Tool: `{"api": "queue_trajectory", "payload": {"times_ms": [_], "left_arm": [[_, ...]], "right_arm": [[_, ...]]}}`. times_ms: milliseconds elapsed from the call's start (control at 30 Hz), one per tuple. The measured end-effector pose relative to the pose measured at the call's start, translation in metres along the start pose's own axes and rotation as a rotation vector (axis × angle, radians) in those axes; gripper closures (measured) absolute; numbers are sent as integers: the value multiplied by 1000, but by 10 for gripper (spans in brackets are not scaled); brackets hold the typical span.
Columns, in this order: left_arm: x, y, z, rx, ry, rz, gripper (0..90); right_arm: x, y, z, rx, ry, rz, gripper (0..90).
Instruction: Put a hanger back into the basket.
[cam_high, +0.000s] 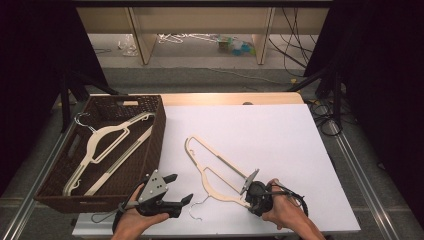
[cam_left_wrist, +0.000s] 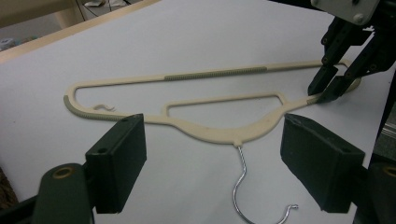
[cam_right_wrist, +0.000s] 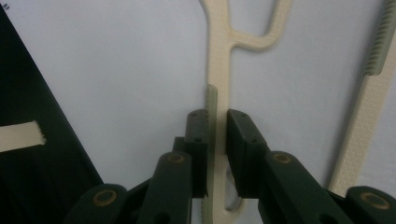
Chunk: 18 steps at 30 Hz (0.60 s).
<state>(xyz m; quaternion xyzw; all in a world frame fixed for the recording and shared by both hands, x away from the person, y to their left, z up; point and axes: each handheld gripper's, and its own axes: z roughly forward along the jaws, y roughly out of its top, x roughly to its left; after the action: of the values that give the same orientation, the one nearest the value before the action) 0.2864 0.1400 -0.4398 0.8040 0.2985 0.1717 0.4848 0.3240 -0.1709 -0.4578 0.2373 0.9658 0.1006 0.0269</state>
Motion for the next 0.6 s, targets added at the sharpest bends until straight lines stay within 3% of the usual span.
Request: {"api": "queue_trajectory", "payload": {"times_ms": [167,233,267,300,367,500,567,600], "left_arm": [[-2,1,7,43,10,59,265],[-3,0,12,54,-5,68,278],[-2,0,14,77,-3,103,281],[-3,-1,18,80,-7,105,288],[-2,-1,23,121,-7,149,311],[0,-3,35,191,30,286,343],[2,-4,42,198,38,311,348],[2,-4,45,207,48,343,350]], "right_arm": [[0,0,-2,9,0,-26,792],[0,0,-5,-4,1,-44,793],[-1,-1,-7,-1,8,-48,794],[-1,-2,-11,-15,11,-49,793],[-1,-4,-18,-22,12,-63,793],[3,-6,-33,-15,-8,-88,793],[3,-7,-39,-24,-5,-100,793],[2,-8,-42,-21,-6,-100,793]]}}
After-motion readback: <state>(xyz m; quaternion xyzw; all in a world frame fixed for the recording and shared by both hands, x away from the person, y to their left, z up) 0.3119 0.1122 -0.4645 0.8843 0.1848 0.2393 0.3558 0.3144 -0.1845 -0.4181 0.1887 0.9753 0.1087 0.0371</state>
